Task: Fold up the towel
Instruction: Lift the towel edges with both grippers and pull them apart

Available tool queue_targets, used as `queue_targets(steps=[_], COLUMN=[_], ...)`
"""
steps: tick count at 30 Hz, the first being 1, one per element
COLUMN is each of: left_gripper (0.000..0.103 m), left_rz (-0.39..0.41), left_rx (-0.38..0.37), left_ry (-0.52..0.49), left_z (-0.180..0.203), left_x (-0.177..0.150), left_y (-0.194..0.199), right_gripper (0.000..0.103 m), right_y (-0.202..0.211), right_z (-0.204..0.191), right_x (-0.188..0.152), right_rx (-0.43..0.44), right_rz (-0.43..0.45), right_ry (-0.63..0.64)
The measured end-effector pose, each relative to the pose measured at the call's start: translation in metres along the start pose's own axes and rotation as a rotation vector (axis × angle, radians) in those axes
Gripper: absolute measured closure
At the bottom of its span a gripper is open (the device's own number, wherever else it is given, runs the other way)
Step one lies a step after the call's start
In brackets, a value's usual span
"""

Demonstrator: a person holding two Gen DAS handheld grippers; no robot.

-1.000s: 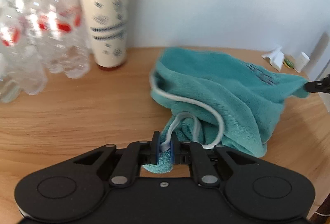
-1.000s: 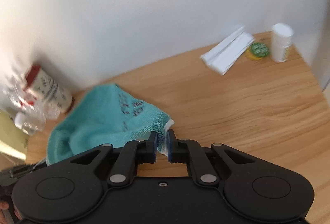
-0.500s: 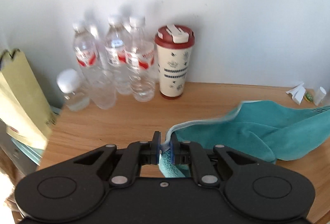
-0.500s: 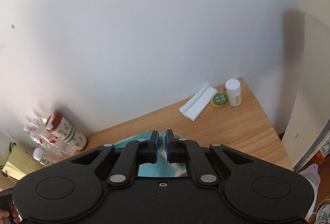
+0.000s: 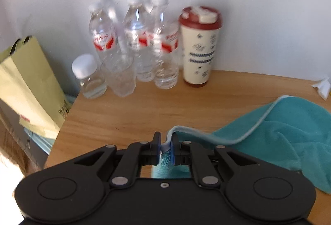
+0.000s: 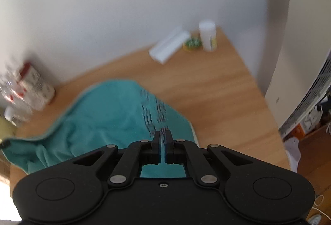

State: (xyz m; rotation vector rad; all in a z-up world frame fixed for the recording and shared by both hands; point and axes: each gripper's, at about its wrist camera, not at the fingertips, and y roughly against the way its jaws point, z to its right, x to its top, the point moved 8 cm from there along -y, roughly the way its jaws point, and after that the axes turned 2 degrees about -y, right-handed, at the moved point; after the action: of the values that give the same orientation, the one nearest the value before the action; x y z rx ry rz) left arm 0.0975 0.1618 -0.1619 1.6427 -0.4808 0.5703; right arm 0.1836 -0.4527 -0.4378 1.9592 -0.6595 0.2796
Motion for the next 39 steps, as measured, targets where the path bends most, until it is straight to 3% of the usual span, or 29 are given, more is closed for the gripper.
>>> queue_targets(steps=[3,5,6,7,13,16,25,35,39], left_gripper=[0.088,0.08,0.067,0.058,0.055,0.045,0.042,0.042,0.042], left_rz=[-0.035,-0.043,-0.045,-0.047,-0.076,-0.106,-0.196,-0.22,-0.222], left_rx=[0.022,0.023,0.01,-0.006,-0.028,-0.046,-0.1,-0.173,-0.156], left_ry=[0.023,0.022,0.025,0.032,0.046,0.06,0.1,0.126,0.116], left_z=[-0.002,0.0,0.001,0.001,0.006,0.011,0.026,0.076,0.091], left_x=[-0.007,-0.012,-0.014,-0.016,-0.039,-0.055,-0.104,-0.134,-0.133], left_y=[-0.014,-0.017,-0.016,-0.014,-0.001,0.005,0.024,0.016,0.007], right_gripper=[0.092,0.088,0.087,0.077,0.062,0.06,0.06,0.06,0.06], right_y=[-0.024,-0.041,-0.049,-0.057,-0.088,-0.107,-0.158,-0.145,-0.151], right_z=[0.003,0.004,0.005,0.006,0.0,-0.006,-0.011,-0.012,-0.014], right_x=[-0.003,-0.004,-0.005,-0.006,0.012,0.026,0.028,0.032,0.03], right_rx=[-0.014,-0.024,-0.029,-0.034,-0.013,0.013,0.117,0.22,0.22], right_rz=[-0.03,-0.051,-0.061,-0.071,-0.087,-0.102,-0.249,-0.25,-0.267], right_ry=[0.023,0.038,0.046,0.053,0.1,0.131,0.141,0.103,0.11])
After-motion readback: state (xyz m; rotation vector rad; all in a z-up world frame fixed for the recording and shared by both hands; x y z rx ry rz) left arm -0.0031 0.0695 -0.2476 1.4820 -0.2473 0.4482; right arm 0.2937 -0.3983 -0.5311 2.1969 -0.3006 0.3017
